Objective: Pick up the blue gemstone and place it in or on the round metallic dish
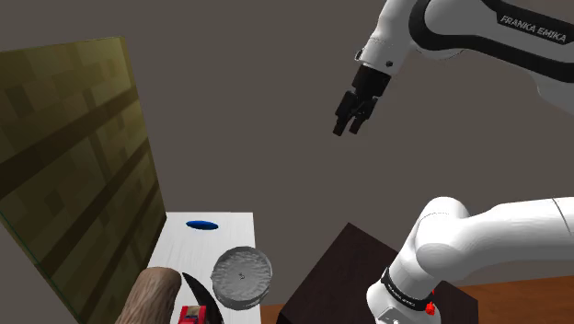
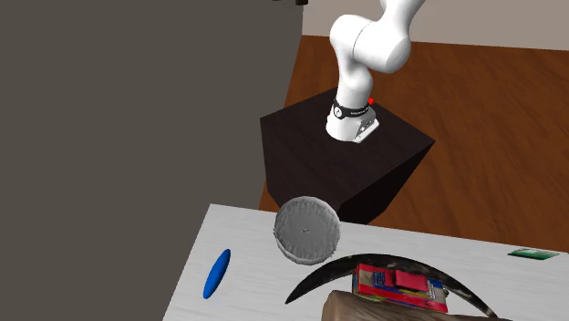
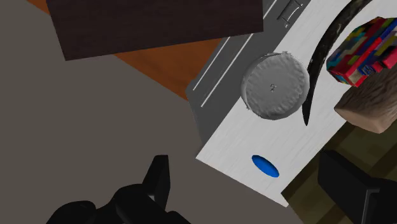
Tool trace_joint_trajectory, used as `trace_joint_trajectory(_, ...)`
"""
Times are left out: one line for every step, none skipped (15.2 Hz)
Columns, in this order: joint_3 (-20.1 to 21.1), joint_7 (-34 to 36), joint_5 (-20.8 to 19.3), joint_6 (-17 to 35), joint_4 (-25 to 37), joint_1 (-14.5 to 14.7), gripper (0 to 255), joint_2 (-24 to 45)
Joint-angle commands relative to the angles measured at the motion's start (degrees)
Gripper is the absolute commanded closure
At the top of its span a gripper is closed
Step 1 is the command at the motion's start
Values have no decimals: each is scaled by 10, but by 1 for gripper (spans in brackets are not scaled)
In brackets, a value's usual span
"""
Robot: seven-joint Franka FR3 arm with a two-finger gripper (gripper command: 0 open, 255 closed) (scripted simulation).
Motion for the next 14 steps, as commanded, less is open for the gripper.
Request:
trace_joint_trajectory(0,0,0,0,0,0,0,0)
trace_joint_trajectory(-4,-10,2,16,-6,3,0,14)
trace_joint_trajectory(-8,-20,4,32,-10,6,0,29)
trace_joint_trajectory(-11,-30,6,48,-14,10,0,45)
trace_joint_trajectory(-15,-40,8,63,-17,13,0,61)
trace_joint_trajectory(-18,-51,10,78,-20,16,0,78)
trace_joint_trajectory(-22,-61,13,93,-21,20,0,96)
trace_joint_trajectory(-25,-72,16,108,-22,24,0,114)
trace_joint_trajectory(-28,-82,20,122,-21,27,0,132)
trace_joint_trajectory(-31,-93,24,136,-20,31,0,152)
trace_joint_trajectory(-34,-104,28,149,-18,35,0,171)
trace_joint_trajectory(-37,-115,32,162,-16,39,0,191)
trace_joint_trajectory(-40,-126,37,174,-12,42,0,211)
trace_joint_trajectory(-42,-137,42,186,-8,46,0,232)
